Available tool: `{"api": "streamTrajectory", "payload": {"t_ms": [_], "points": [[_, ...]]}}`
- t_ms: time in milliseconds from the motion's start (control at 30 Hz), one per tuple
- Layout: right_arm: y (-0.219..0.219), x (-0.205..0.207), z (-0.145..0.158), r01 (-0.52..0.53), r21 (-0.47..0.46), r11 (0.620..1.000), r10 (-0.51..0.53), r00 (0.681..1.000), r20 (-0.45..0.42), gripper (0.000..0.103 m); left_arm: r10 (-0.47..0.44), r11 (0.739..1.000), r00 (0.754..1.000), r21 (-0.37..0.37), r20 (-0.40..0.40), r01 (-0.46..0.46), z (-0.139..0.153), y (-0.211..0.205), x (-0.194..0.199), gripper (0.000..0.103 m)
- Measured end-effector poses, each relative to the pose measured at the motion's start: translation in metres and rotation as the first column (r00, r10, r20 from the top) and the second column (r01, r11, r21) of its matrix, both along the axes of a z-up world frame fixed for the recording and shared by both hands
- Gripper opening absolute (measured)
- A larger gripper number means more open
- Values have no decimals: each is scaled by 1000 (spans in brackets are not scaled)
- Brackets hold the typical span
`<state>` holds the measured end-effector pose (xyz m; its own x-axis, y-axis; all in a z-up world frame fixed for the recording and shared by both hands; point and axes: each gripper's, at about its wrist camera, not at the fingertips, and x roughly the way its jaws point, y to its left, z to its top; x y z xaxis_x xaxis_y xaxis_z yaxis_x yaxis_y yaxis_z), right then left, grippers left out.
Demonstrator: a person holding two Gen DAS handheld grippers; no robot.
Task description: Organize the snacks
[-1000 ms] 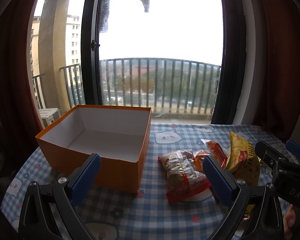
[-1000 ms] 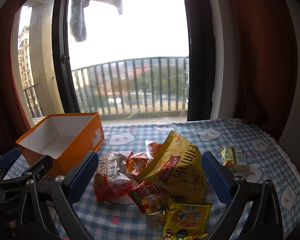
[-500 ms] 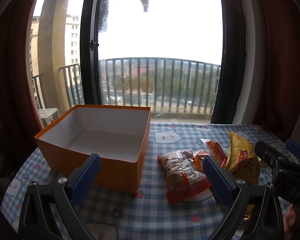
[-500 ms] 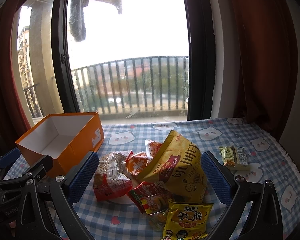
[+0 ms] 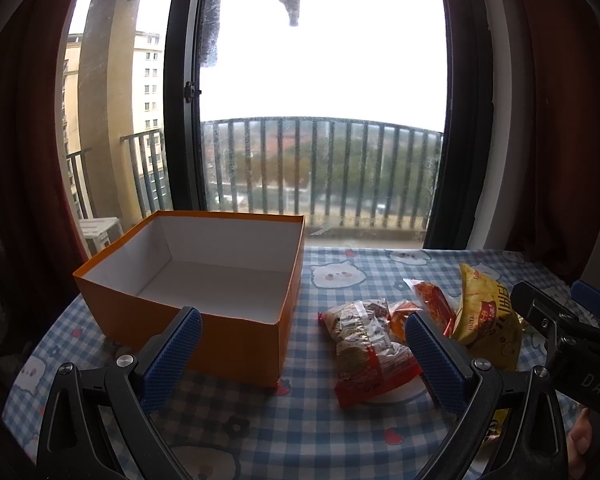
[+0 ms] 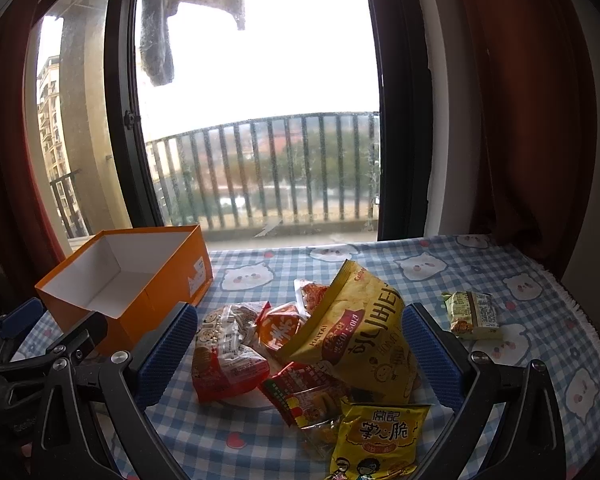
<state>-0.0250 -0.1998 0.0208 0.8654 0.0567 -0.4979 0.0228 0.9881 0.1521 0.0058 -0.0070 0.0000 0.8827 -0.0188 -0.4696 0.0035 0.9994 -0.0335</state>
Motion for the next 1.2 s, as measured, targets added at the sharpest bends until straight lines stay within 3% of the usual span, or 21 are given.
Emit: {"api": "streamTrajectory", "payload": {"t_ms": [633, 1033, 1200], "points": [[-12, -6, -4, 31, 9, 999, -31, 999, -8, 103, -32, 999, 999, -23, -35, 31, -15, -12, 0, 102], [-33, -6, -46, 43, 26, 999, -41, 994, -97, 103, -117, 993, 988, 15, -101, 119, -51, -52, -1, 99], [-42, -9, -68, 53, 38, 998, -47, 989, -143, 103, -112, 992, 988, 46, -104, 117, -69, -63, -2, 98]]}}
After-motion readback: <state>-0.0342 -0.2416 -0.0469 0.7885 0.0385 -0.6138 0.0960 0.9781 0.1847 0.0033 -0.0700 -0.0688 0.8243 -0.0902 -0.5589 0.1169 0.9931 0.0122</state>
